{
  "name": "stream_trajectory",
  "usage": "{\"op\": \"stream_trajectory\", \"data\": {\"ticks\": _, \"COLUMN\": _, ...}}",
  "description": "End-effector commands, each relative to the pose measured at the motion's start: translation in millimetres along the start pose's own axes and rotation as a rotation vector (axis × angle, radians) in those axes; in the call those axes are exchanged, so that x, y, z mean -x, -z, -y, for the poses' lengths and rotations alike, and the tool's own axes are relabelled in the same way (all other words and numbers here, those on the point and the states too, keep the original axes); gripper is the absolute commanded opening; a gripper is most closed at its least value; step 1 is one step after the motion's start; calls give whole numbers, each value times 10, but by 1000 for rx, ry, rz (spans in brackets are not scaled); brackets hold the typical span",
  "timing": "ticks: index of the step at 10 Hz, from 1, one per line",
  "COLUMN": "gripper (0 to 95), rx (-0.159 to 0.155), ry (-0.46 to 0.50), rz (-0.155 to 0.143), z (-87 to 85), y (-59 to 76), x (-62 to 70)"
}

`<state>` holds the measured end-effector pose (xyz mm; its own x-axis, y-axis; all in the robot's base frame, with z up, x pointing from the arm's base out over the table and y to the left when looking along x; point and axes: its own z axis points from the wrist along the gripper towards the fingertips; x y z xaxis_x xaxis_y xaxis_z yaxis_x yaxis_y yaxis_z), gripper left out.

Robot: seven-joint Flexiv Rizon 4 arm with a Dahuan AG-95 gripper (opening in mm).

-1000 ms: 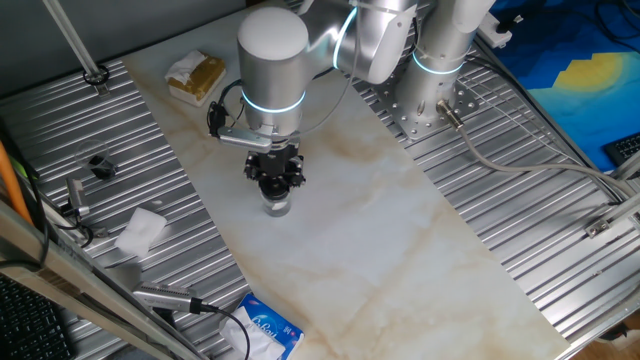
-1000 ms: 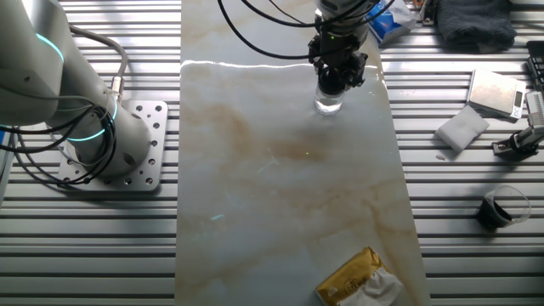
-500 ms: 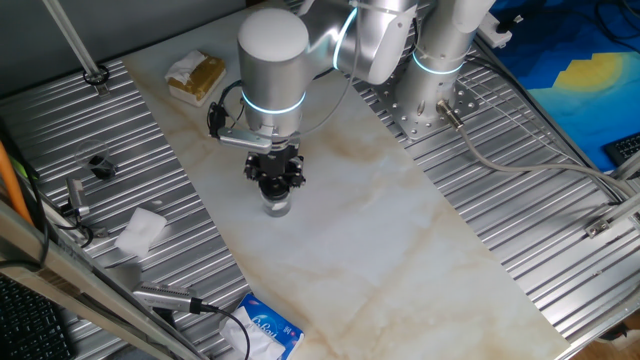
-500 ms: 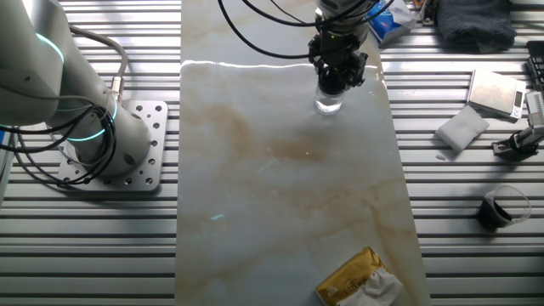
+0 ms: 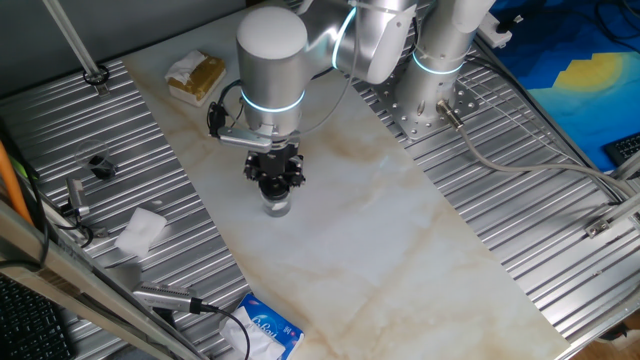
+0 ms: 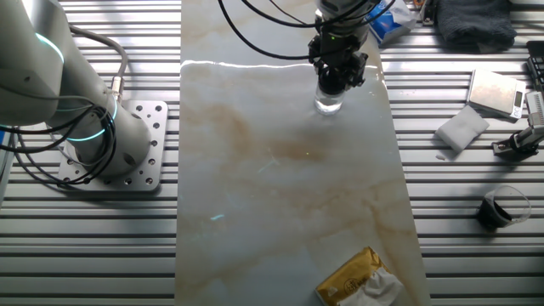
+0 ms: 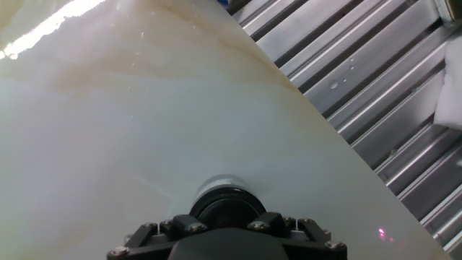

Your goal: Screw the lid onto the jar

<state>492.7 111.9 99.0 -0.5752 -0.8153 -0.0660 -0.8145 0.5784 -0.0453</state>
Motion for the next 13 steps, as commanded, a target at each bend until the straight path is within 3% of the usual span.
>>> {"op": "stream_trajectory", "data": {"ticks": 1, "gripper": 570, "rx": 12, "ry": 25, "rz": -8, "z": 8, "y": 8, "x": -4}}
{"op": "stream_trajectory", "data": {"ticks": 2, "gripper": 760, "rx": 13, "ry": 27, "rz": -10, "z": 9, "y": 16, "x": -5}}
{"op": "stream_trajectory", "data": {"ticks": 13, "gripper": 760, "rx": 28, "ry": 118, "rz": -25, "z": 6, "y": 10, "x": -3}}
